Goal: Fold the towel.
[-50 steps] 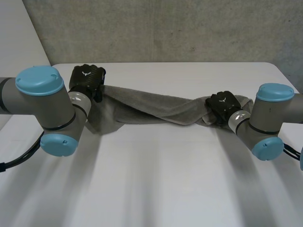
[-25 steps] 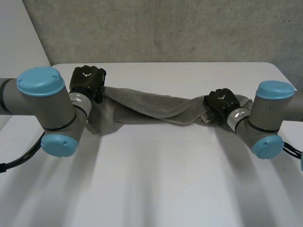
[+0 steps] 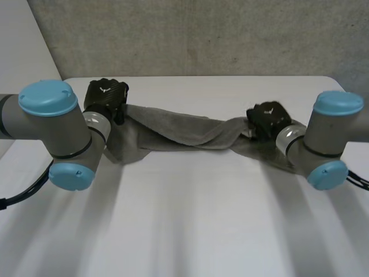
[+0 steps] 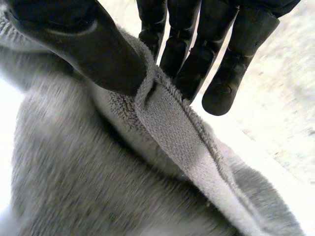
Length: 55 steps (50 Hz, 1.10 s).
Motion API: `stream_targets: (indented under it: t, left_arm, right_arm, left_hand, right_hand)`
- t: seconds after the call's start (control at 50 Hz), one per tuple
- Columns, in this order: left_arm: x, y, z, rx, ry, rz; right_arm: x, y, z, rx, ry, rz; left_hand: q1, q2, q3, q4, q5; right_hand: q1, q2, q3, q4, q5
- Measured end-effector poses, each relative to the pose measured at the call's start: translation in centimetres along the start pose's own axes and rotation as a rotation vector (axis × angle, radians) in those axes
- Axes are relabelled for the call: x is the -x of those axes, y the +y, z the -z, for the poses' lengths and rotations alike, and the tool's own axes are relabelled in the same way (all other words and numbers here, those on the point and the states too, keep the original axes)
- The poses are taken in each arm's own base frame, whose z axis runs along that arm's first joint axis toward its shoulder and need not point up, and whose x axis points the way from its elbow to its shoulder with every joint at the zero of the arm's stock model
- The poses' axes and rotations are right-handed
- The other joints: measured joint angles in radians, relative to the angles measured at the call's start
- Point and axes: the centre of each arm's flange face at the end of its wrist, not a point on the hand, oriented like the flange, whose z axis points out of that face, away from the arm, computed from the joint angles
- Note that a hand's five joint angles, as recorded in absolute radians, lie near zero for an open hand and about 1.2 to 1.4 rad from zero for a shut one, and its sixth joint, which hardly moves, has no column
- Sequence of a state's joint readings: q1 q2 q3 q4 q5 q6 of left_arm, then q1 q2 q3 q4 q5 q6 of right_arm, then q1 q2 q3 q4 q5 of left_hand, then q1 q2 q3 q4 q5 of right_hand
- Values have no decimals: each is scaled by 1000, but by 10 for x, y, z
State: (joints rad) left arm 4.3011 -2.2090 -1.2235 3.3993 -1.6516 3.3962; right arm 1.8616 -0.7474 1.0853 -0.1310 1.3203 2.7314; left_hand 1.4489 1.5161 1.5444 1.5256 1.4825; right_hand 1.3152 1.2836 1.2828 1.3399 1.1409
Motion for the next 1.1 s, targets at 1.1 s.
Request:
stream_targets:
  t: [1.1]
  left_arm:
    - [48,-89,1,-42,-39,-192]
  right_arm:
    - [-76,-138,65,-124,80,2]
  left_hand:
    - [0,0,1,0,0]
  right_hand:
    - [14,0,54,5,23]
